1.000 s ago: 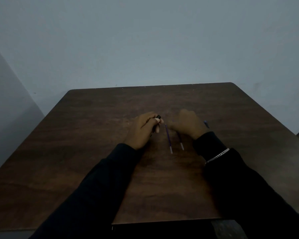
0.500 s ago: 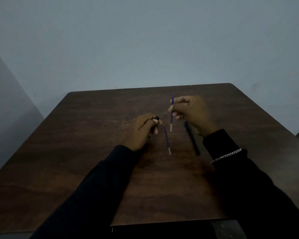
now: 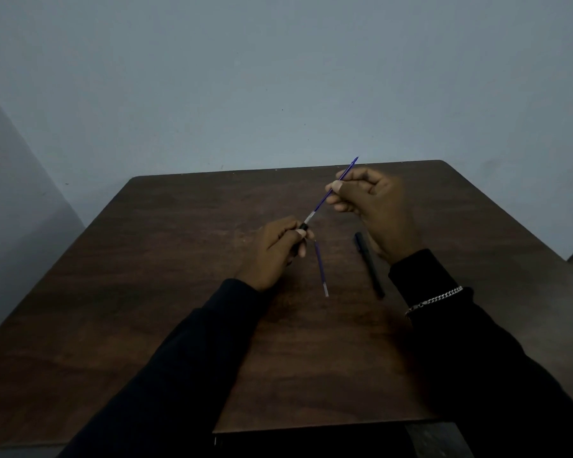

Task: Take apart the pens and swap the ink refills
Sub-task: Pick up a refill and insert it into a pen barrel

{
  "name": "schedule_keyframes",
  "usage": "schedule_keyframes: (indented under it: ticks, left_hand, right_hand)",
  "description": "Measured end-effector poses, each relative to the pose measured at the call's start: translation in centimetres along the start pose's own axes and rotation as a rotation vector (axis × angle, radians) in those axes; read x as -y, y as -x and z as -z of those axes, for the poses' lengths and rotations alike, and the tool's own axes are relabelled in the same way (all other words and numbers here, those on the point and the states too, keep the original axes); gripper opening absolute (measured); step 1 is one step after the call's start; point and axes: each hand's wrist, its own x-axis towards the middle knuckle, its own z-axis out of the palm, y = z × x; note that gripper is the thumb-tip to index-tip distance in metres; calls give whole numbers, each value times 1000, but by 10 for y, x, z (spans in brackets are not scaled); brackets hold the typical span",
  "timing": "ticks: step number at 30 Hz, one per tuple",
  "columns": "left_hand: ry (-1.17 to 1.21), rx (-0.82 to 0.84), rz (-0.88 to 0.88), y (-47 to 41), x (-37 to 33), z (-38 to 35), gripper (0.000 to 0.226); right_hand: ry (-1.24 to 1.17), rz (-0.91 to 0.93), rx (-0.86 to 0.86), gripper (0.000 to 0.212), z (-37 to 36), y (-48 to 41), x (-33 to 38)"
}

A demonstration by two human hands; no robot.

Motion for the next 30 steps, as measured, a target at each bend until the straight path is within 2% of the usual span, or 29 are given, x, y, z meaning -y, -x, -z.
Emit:
schedule_keyframes:
  ticks: [12, 23, 30]
  left_hand:
    - [-24, -5, 17, 3, -6, -1, 32]
    - [-26, -10, -47, 1, -2, -1, 28]
    - [-88, -35, -85, -1, -2, 2, 28]
  right_hand:
    - [7, 1, 91, 8, -3, 1, -6]
    - [136, -161, 275, 1, -11, 6, -15]
    - [54, -208, 243, 5, -15, 6, -14]
